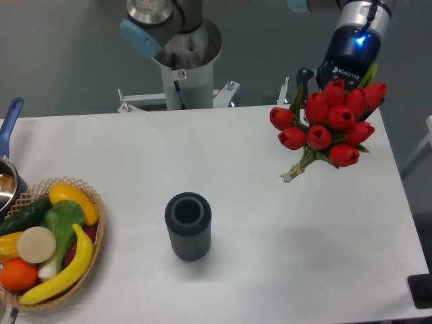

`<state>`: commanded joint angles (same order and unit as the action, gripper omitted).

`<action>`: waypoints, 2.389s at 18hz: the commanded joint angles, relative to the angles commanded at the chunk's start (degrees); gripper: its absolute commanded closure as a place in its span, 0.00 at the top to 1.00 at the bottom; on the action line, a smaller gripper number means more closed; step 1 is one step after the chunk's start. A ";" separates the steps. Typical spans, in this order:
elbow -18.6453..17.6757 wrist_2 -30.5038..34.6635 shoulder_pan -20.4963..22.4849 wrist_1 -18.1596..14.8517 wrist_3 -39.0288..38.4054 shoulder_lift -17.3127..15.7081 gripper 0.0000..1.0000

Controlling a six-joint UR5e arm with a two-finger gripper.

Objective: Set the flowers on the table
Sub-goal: 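Hold the red tulip bunch in the gripper and move it back slightly, then lower the held tulips down onto the table surface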

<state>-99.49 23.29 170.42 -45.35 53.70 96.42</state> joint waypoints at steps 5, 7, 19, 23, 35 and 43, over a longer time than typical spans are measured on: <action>0.53 0.61 0.00 -0.17 -0.26 -0.18 0.43; 0.35 1.66 0.09 -0.17 -0.26 -0.61 0.43; -0.26 20.99 -0.79 -0.53 -0.09 -5.18 0.43; -0.44 30.04 -3.24 -0.53 0.09 -5.36 0.38; -0.97 47.97 -8.26 -0.53 5.61 -1.50 0.40; 0.09 62.65 -12.21 -0.44 10.89 6.05 0.40</action>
<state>-99.41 85.94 158.21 -45.79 64.59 102.47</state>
